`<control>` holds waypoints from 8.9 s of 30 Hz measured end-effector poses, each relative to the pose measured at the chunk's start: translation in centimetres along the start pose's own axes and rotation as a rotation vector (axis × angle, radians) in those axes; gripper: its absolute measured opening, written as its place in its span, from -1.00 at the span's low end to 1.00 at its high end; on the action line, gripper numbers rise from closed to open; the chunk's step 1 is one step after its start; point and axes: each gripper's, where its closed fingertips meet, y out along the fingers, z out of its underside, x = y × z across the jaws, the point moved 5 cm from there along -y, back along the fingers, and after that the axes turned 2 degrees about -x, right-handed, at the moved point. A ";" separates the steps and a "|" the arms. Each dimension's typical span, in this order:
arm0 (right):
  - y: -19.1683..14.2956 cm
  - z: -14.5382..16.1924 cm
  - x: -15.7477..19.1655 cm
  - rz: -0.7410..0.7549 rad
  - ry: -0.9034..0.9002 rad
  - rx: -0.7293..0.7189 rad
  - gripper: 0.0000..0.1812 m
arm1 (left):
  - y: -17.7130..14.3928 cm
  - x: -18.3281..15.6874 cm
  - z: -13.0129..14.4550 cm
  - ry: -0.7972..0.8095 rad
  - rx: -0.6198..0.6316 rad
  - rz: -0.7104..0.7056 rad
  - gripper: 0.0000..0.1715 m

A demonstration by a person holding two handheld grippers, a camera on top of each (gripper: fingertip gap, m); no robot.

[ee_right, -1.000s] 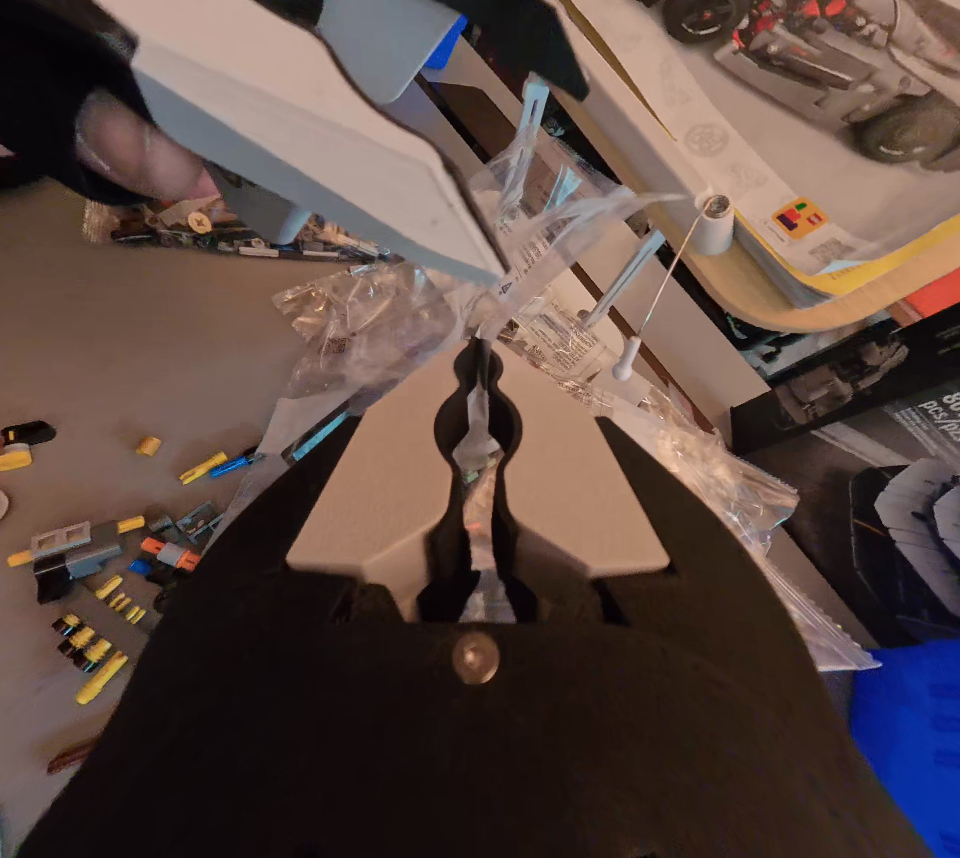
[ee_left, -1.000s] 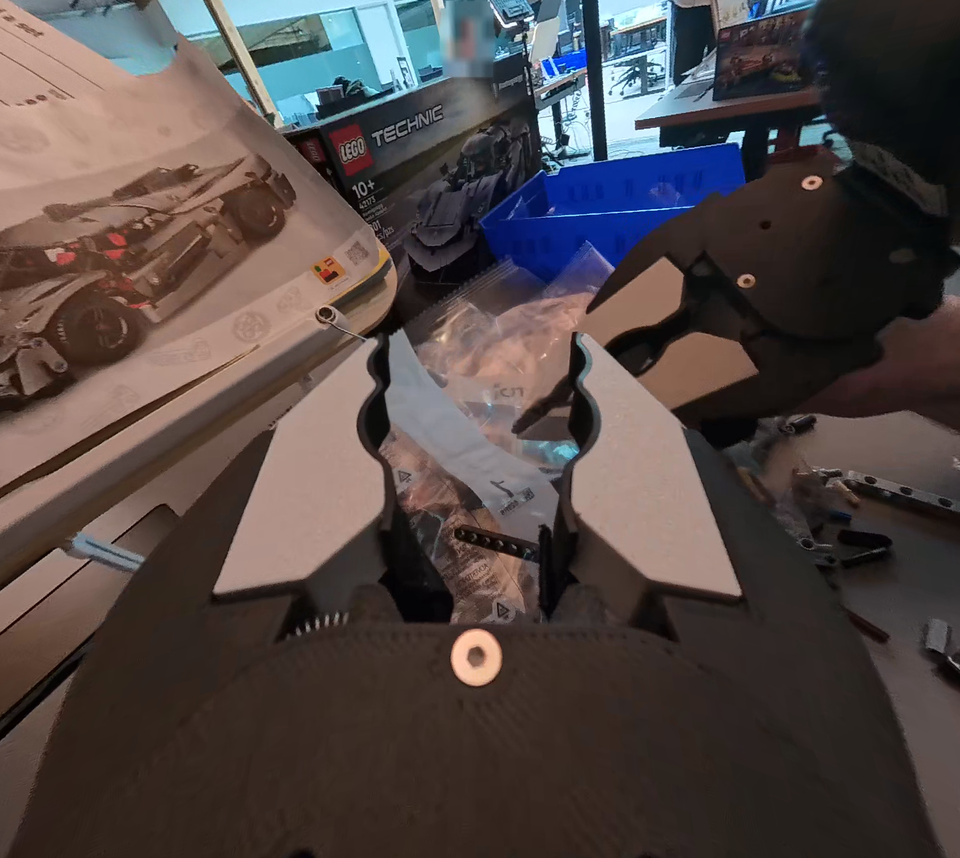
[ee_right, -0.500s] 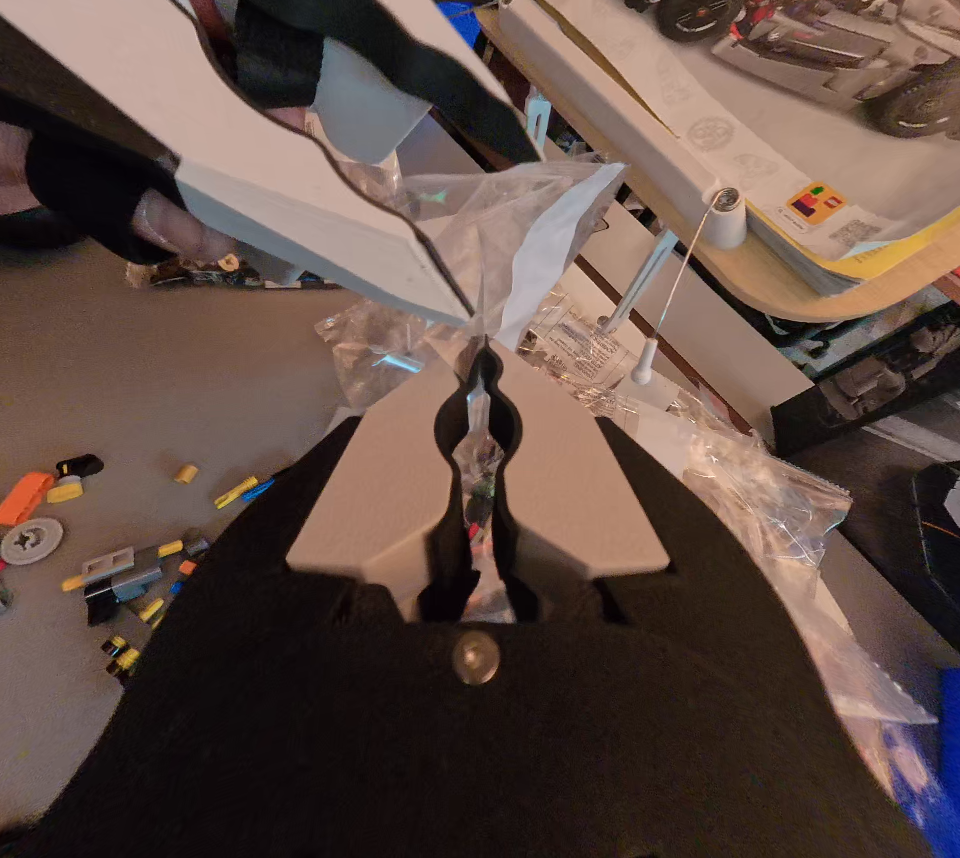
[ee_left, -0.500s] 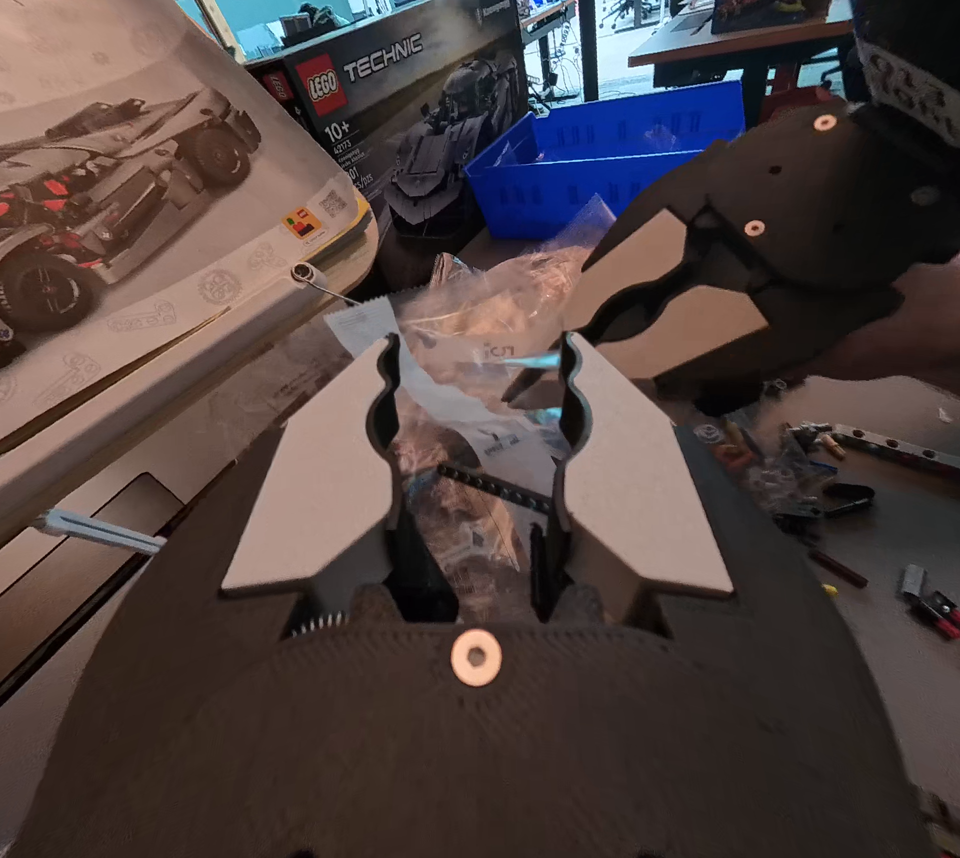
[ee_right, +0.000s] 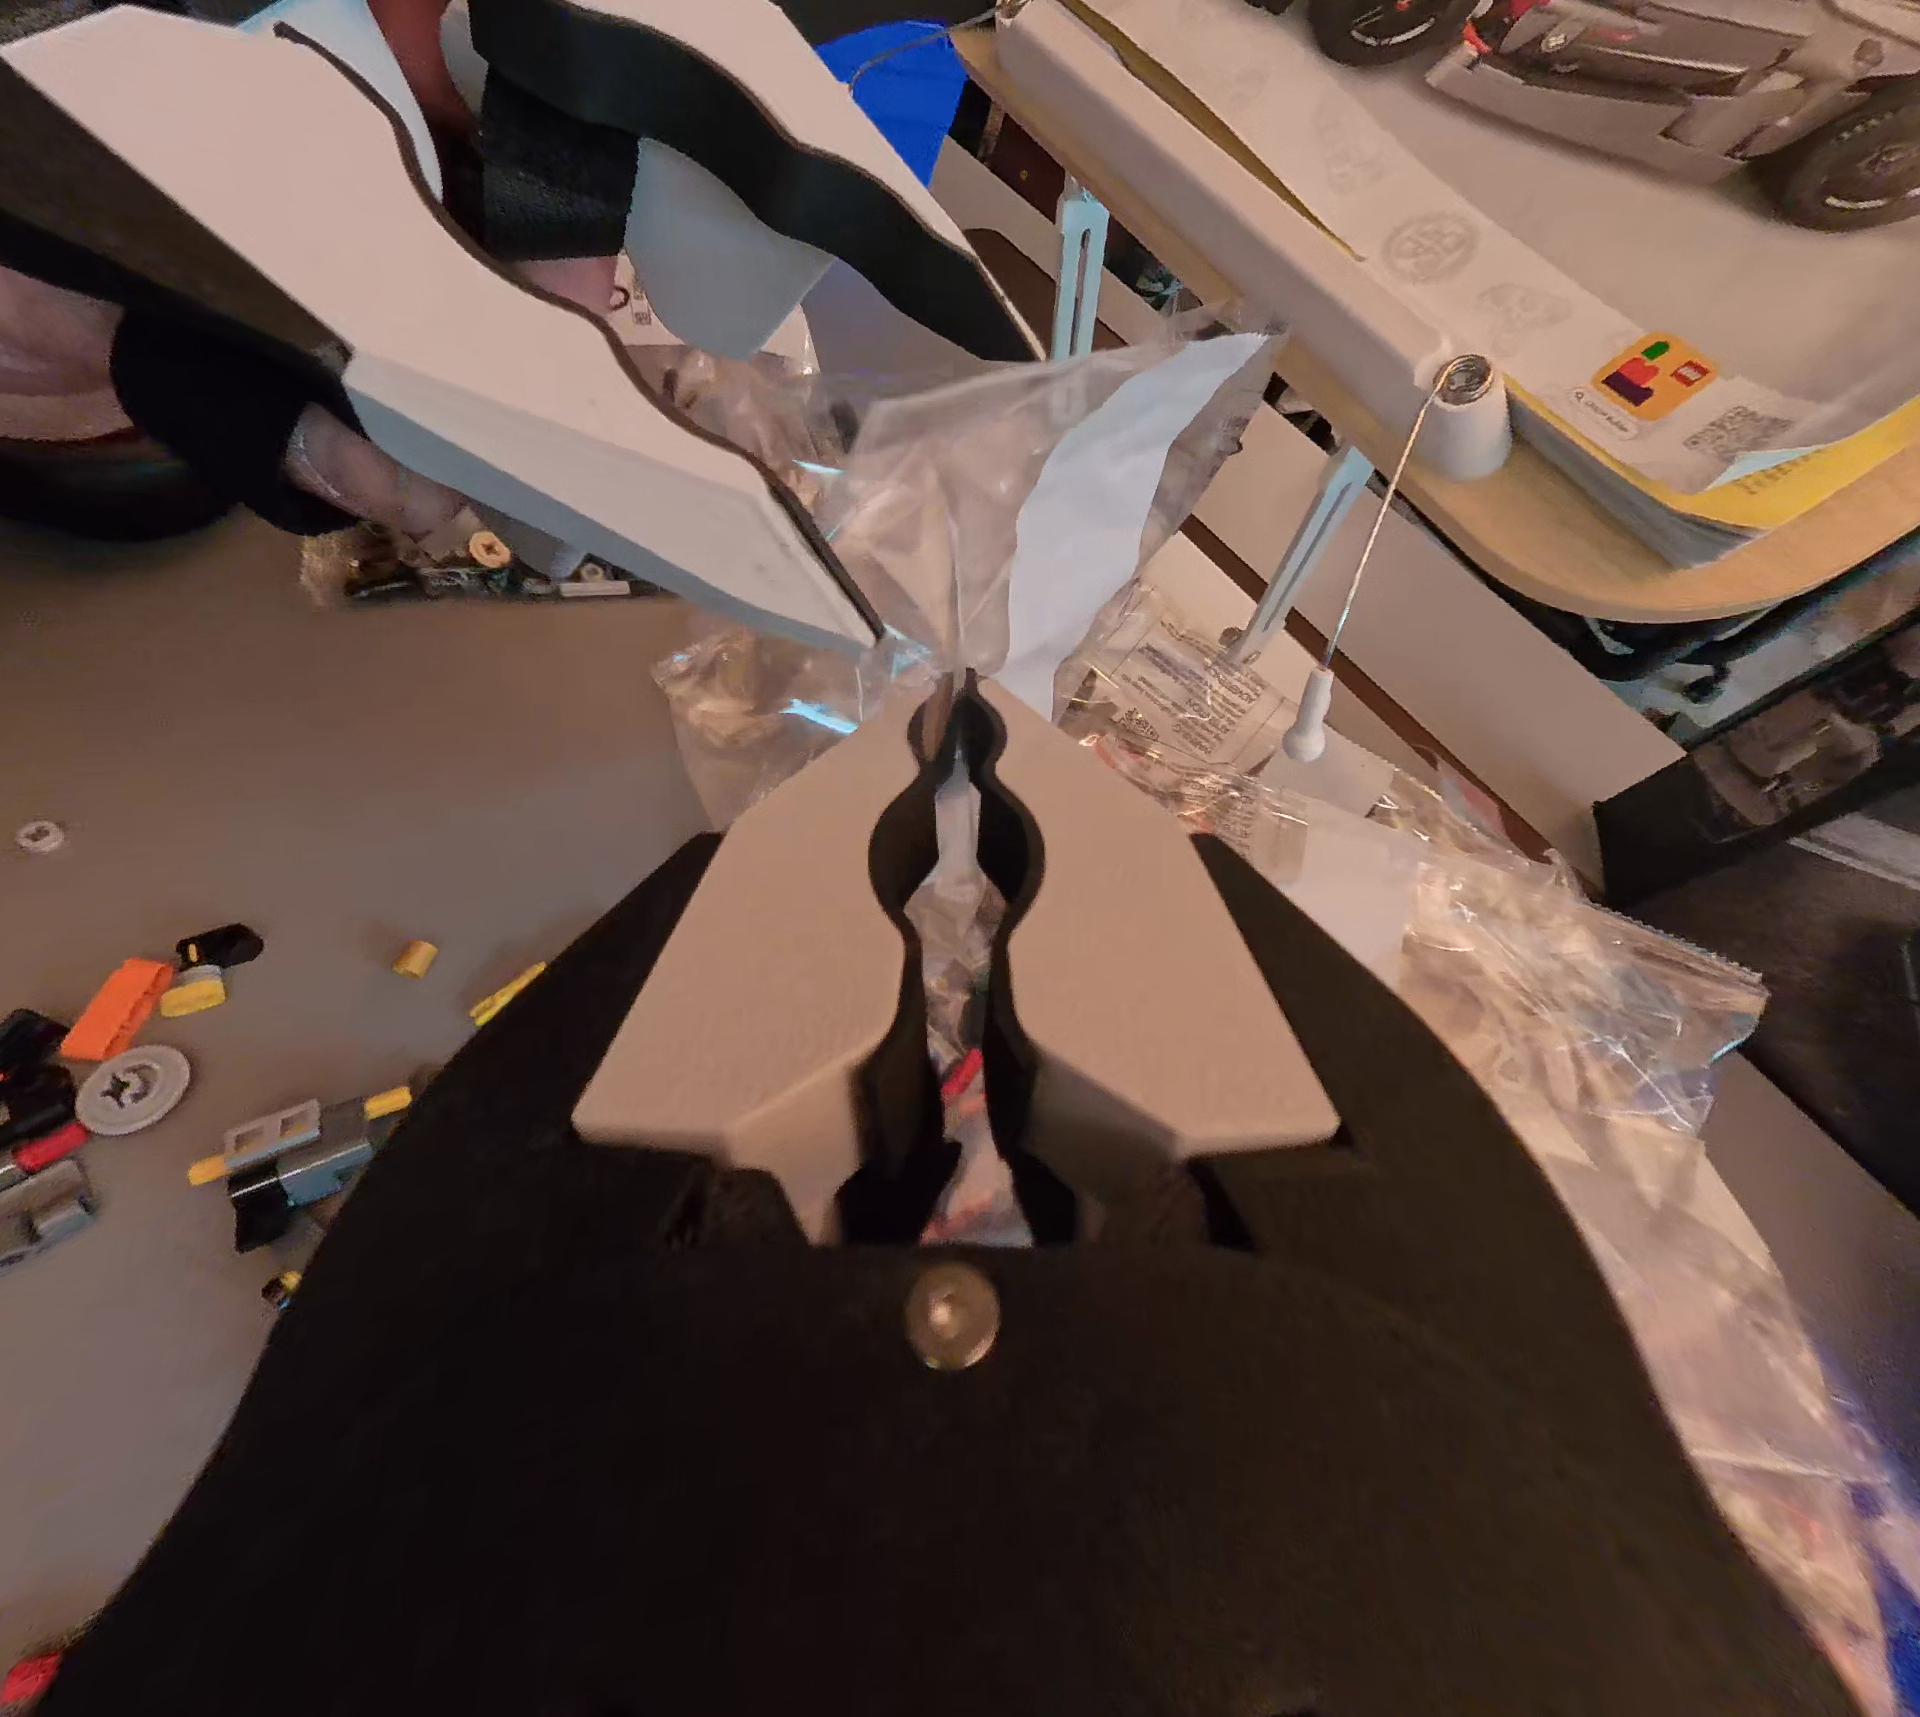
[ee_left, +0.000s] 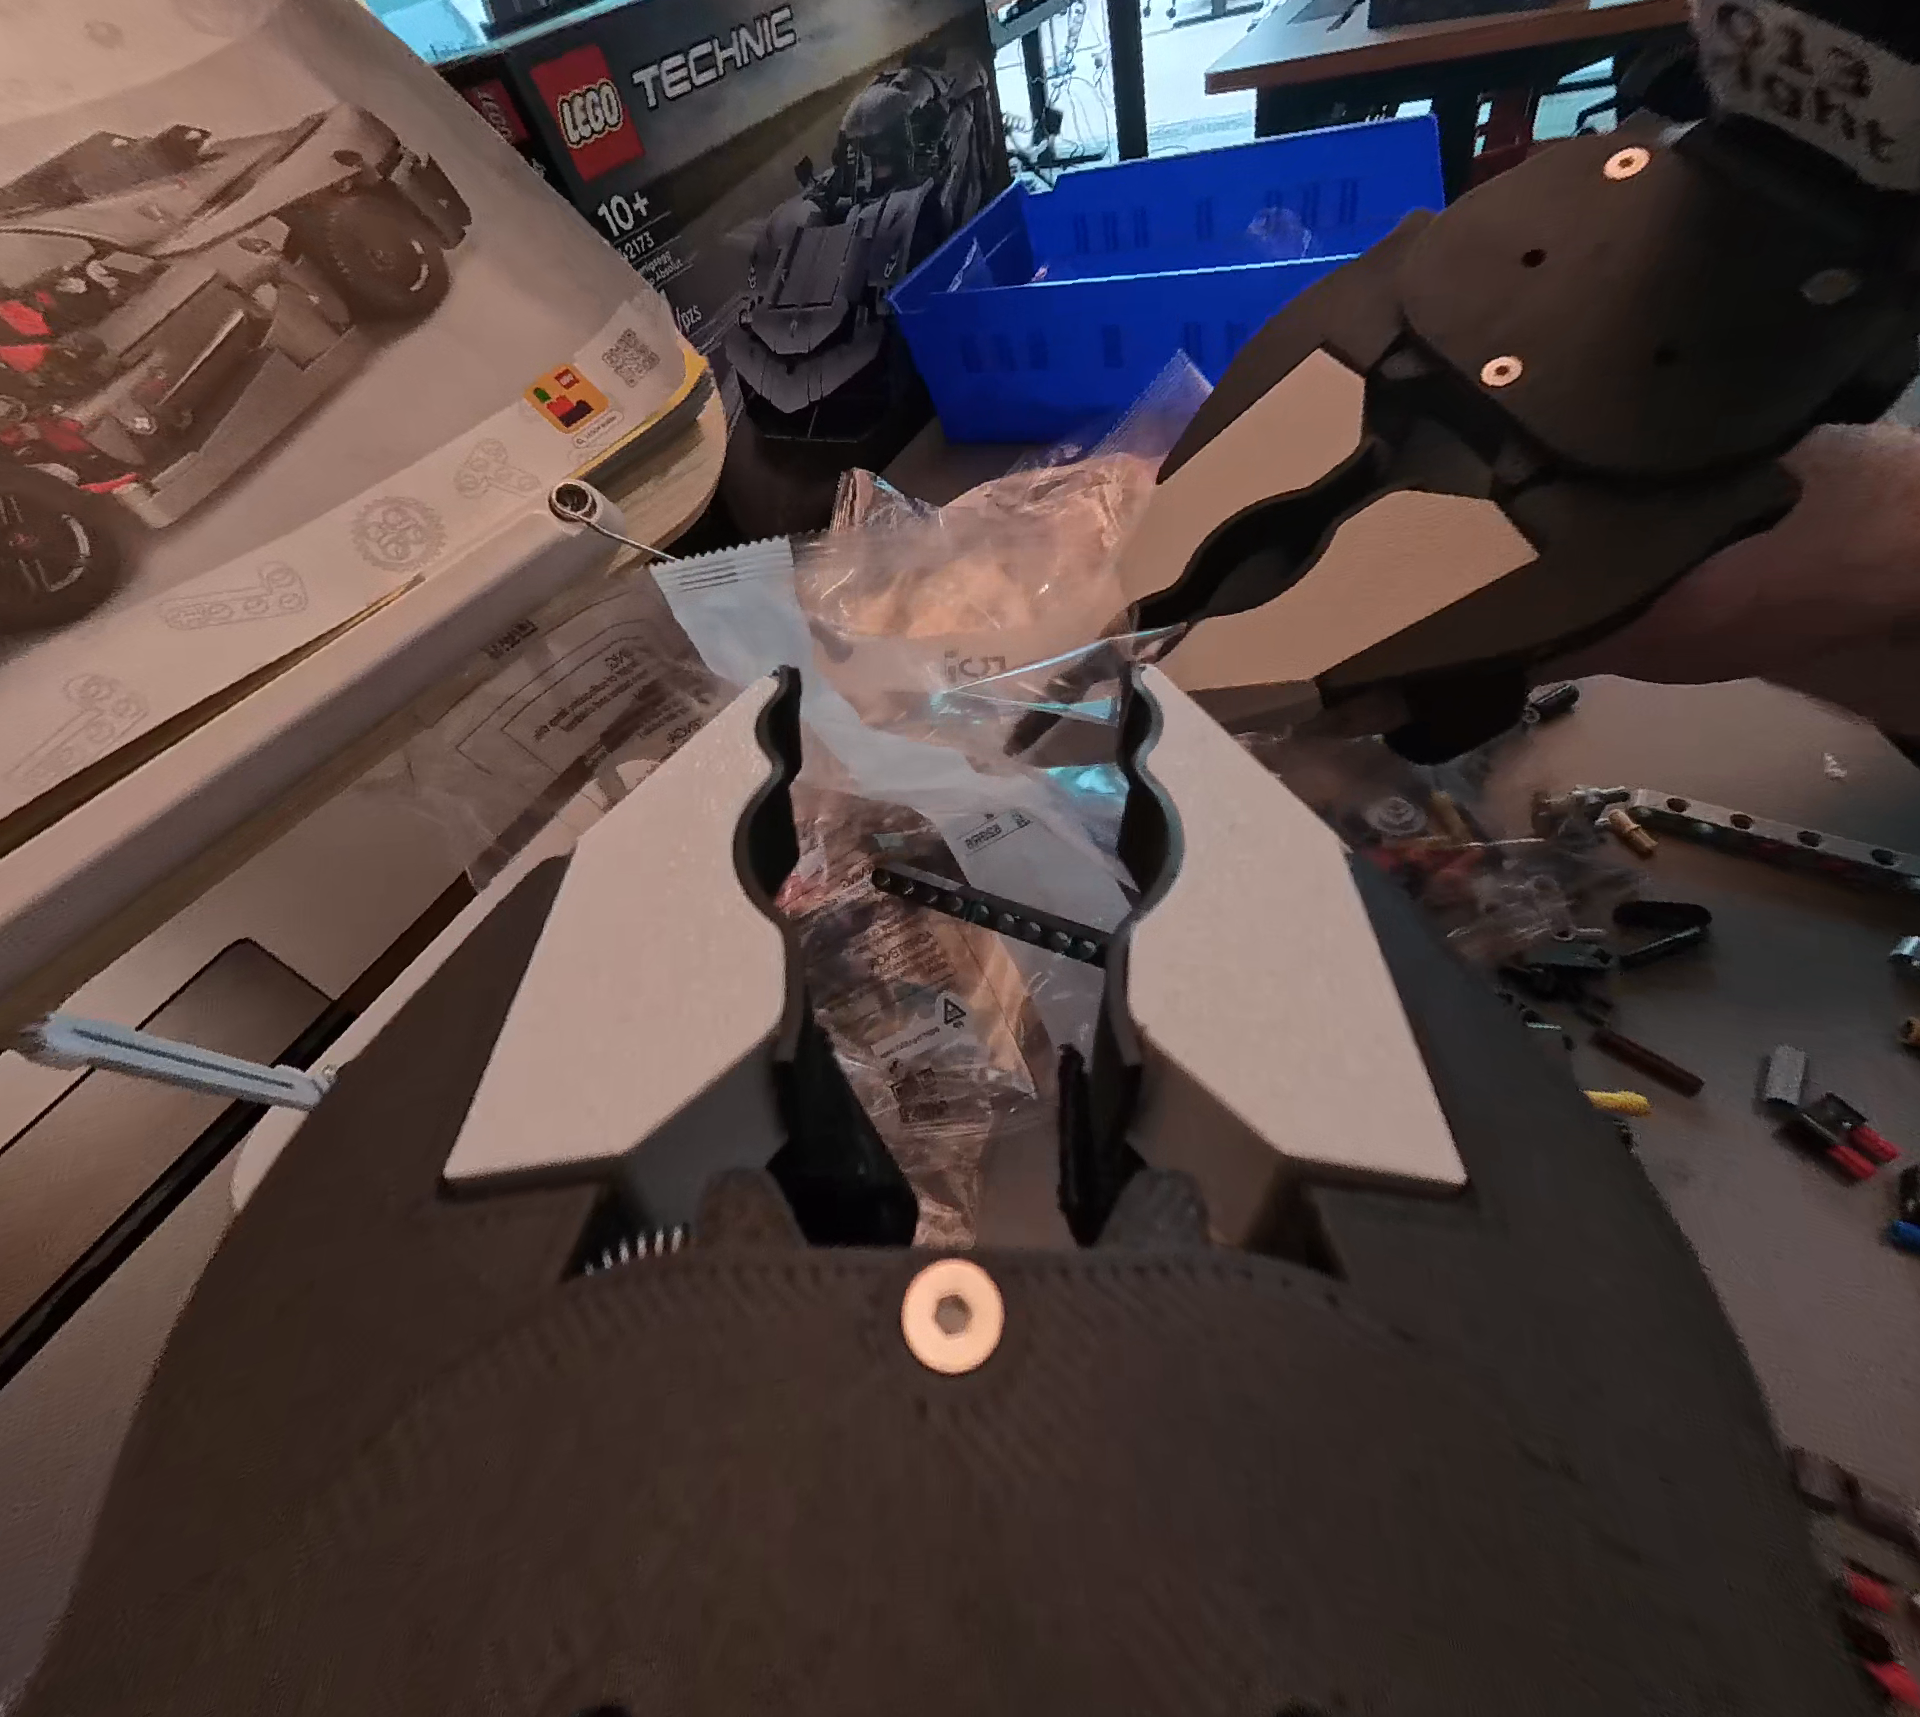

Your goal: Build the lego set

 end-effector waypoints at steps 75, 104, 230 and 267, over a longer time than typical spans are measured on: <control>-6.8 -5.9 3.4 -0.214 -0.254 -0.377 -0.99 | -0.4 0.5 2.8 0.087 0.327 -0.059 -1.00; 0.2 0.0 2.6 -0.041 -0.186 0.105 -1.00 | 0.8 -0.8 2.0 0.012 0.275 -0.019 -1.00; 1.1 1.3 2.3 -0.301 0.332 0.014 -0.54 | 2.0 -1.3 2.0 -0.185 0.166 0.069 -1.00; 0.4 1.1 1.4 -0.282 0.331 -0.077 -1.00 | 1.2 -0.9 1.7 -0.330 0.078 0.193 -0.88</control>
